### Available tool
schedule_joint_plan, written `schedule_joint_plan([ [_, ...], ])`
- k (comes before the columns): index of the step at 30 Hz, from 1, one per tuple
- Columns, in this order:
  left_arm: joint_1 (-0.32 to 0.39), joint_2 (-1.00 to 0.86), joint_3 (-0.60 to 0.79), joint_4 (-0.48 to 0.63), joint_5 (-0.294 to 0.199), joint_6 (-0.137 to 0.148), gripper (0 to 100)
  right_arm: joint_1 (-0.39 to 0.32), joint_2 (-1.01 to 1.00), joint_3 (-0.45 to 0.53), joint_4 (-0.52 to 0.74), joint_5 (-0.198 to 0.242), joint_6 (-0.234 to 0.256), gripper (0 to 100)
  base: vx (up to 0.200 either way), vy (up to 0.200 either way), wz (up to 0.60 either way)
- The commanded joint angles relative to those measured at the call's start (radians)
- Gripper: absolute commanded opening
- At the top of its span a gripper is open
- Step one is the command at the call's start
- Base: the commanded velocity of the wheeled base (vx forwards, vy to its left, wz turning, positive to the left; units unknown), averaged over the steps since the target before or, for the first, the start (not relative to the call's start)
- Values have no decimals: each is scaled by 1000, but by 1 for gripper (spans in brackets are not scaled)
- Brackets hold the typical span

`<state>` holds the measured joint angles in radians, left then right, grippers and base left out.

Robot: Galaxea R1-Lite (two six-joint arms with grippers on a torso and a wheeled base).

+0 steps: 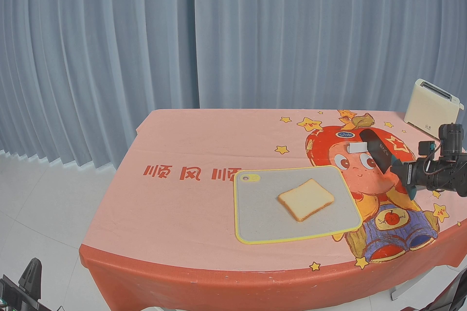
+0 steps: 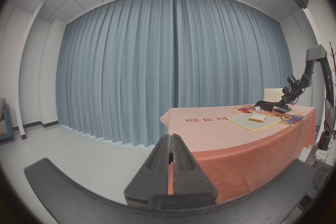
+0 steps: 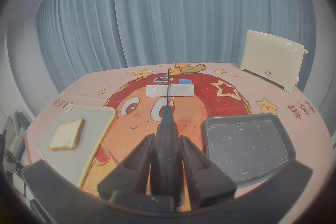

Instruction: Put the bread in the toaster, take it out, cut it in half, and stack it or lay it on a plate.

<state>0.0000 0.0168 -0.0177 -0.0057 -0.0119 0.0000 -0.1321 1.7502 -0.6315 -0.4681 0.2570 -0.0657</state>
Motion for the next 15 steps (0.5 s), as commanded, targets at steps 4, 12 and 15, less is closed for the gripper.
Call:
schedule_joint_plan([
  [4, 0, -9, 18, 0, 0, 0, 0, -1, -43, 4, -1, 1, 1, 0, 0, 0, 0],
  [12, 0, -9, 18, 0, 0, 0, 0, 3, -132, 10, 12, 2, 0, 0, 0, 0, 0],
  [15, 0, -9, 18, 0, 0, 0, 0, 3, -163, 16, 14, 2, 1, 0, 0, 0, 0],
])
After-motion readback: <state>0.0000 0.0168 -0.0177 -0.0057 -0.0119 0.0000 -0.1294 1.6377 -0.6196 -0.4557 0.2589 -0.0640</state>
